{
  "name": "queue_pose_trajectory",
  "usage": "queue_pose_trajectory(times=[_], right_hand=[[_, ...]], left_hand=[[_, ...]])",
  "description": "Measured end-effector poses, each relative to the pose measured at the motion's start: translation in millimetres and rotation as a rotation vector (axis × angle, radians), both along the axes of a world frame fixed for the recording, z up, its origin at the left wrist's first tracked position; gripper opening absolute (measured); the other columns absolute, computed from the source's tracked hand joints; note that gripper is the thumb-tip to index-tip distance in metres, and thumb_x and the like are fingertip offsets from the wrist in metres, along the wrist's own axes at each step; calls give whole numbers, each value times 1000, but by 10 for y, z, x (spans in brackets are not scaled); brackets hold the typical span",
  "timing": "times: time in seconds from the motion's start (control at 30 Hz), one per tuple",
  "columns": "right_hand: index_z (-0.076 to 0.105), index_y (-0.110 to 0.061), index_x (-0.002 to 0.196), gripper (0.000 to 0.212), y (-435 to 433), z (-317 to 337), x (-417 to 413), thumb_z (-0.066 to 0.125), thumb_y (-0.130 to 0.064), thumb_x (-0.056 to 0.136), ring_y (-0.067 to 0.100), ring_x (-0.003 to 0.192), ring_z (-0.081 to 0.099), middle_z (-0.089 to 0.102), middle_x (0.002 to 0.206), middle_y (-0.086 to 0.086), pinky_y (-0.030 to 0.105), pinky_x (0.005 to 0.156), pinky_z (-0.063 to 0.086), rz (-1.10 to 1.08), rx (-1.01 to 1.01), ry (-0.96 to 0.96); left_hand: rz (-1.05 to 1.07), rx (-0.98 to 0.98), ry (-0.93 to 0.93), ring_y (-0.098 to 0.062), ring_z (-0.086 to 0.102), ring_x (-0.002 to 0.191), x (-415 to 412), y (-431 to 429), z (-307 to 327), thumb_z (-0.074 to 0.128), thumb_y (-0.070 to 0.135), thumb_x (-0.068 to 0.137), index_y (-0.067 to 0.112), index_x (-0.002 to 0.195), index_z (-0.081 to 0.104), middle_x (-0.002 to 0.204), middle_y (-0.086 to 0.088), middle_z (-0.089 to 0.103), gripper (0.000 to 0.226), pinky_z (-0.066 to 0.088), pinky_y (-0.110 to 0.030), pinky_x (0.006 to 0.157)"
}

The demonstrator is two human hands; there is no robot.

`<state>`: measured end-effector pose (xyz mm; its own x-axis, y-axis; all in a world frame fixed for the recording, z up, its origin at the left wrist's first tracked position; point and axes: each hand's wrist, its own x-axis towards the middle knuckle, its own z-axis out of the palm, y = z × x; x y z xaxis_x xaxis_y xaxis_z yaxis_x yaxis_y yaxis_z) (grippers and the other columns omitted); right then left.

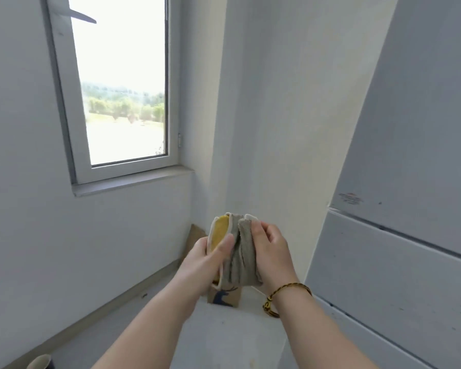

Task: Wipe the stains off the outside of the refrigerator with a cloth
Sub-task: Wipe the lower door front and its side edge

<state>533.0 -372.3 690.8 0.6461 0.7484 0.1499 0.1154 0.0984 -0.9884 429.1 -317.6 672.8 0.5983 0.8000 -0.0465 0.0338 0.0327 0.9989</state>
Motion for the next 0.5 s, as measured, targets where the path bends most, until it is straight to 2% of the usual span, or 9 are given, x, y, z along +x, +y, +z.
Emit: queue_pose_trajectory(times=[0.07,0.13,0.17,0.2,0.27,0.33,0.43,0.5], right_hand=[[46,-23,111,24,-367,-2,279,50,-35,90,7,91,52,54,102,-7,19,74,44,-4,-28,-28],[39,-29,119,42,-667,-2,537,61,-30,84,8,100,50,50,105,-12,20,82,44,0,-78,-97],[40,-30,116,43,-797,30,667,65,-26,82,9,101,51,51,106,-12,23,85,45,-11,-108,-128],[46,-26,108,34,-913,69,821,66,-21,81,11,99,55,56,105,-9,26,85,47,-28,-120,-144],[60,-20,90,13,-1177,140,1151,64,-11,82,11,84,64,66,97,1,24,76,54,-70,-85,-107],[64,-15,87,11,-1343,144,1399,62,-4,83,10,76,67,69,88,3,20,69,56,-52,-31,-13],[60,-9,101,19,-1497,91,1711,59,-1,83,19,84,66,68,94,7,25,70,57,-51,-4,136],[49,-10,118,36,-1530,50,1858,61,-4,84,15,90,61,62,102,2,26,74,53,-184,-79,52]], left_hand=[[-17,56,16,-19,64,90,358,-325,30,68,33,78,23,97,55,97,-4,66,25,55,-36,77],[-50,-11,-67,-21,68,83,631,-556,53,68,23,79,14,95,62,90,-8,71,20,57,-35,74],[-87,-60,-121,-20,70,78,726,-617,63,65,20,81,12,93,64,86,-8,73,14,58,-31,69],[-135,-109,-170,-17,71,74,806,-656,76,62,18,84,11,91,65,82,-7,74,10,58,-27,63],[-223,-241,-261,-17,71,69,1012,-704,95,56,17,87,6,91,65,79,-8,74,15,56,-24,56],[-270,-290,-302,-19,70,69,1197,-699,101,54,15,87,2,91,64,79,-10,73,17,57,-26,58],[-290,-250,-282,-22,69,76,1561,-718,139,60,17,82,3,91,65,78,-9,73,17,56,-32,69],[-307,-211,-260,-22,67,76,1775,-715,187,62,16,82,6,94,65,79,-8,72,16,55,-28,64]])
